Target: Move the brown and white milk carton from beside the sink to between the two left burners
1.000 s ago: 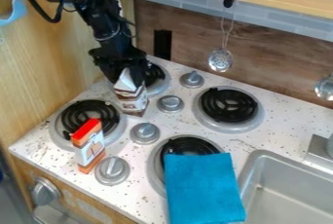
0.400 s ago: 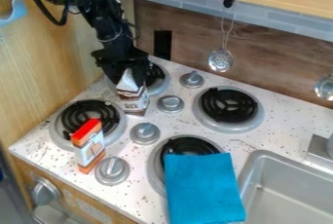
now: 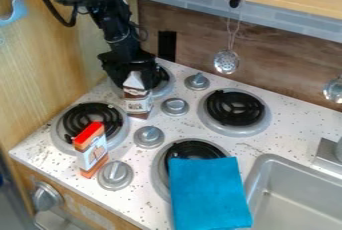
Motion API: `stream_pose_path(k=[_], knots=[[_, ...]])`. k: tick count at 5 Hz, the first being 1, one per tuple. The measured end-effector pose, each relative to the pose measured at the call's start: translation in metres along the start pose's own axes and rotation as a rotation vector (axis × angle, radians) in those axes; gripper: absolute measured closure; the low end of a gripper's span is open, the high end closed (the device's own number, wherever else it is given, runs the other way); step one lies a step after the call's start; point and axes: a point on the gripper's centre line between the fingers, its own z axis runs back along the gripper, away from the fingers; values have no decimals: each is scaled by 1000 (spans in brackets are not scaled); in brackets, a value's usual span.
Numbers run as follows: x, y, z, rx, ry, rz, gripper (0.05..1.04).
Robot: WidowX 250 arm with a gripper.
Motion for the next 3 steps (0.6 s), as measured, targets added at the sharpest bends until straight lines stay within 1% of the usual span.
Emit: stream_pose_path(k=[1, 2, 3], knots=[[2, -6, 1, 4, 3, -34, 73], [4, -7, 0, 55, -5, -108, 73], [13, -15, 21, 95, -58, -178, 73]])
